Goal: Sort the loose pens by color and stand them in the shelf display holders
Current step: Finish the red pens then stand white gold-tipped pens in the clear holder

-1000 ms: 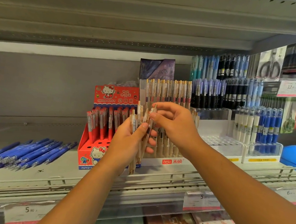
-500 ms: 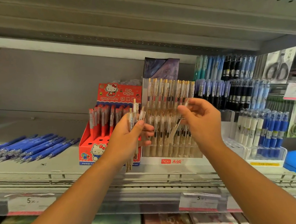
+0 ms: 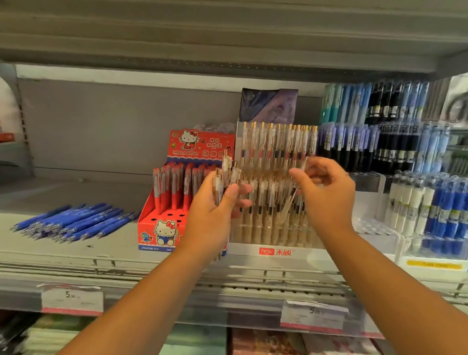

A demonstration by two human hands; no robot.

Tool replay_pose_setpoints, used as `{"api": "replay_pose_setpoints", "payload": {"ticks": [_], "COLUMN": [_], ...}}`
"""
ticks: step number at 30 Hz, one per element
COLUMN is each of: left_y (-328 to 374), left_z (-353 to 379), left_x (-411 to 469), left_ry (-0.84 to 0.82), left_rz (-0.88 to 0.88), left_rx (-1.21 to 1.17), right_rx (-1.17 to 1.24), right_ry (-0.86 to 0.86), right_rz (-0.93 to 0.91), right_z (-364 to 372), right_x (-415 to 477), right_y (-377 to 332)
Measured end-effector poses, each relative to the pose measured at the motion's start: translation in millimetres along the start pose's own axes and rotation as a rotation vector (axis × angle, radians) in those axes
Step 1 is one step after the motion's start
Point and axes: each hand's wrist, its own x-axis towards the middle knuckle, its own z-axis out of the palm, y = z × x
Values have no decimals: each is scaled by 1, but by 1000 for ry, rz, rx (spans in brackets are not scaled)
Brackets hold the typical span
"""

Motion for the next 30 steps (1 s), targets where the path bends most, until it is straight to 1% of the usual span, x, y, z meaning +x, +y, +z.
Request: {"api": "replay_pose_setpoints", "payload": {"ticks": [3, 6, 9, 11, 14, 17, 20, 22, 23, 25, 26, 28, 30], "left_y": [0, -3, -4, -4, 0, 3, 4, 5, 5, 4, 4, 4, 5], "left_z": [9, 11, 8, 7, 10, 11, 11, 10, 10, 10, 10, 10, 9], "left_x": [-3, -4, -4, -6, -10, -10, -10, -10, -10, -10, -10, -10, -11], "left_ry": [37, 32, 68, 40, -56, -64, -50, -67, -75, -84, -86, -98, -119], "left_rz": [-42, -72, -72, -41, 5, -6, -54, -69, -74, -81, -82, -67, -35], "left_rx": [-36, -1, -22, 14, 134, 116, 40, 36, 38, 35, 33, 43, 63], "right_rx": [-58, -120, -184, -179, -107, -89, -189, -289, -301, -231, -166, -27, 89], "right_ry": [-29, -142, -231, -255, -265, -278, -265, -216, -182, -142, -155, -251, -365], "right_rz": [-46, -42, -50, -19, 90, 115, 55, -27, -65, -143, -175, -191, -150], "right_z": [3, 4, 4, 2, 0, 2, 3, 4, 4, 3, 4, 5, 10], "right_x": [-4, -9, -15, -17, -18, -20, -21, -22, -22, -24, -26, -29, -34], "right_y": [3, 6, 8, 9, 8, 6, 5, 4, 2, -4, -8, -14, -20]}}
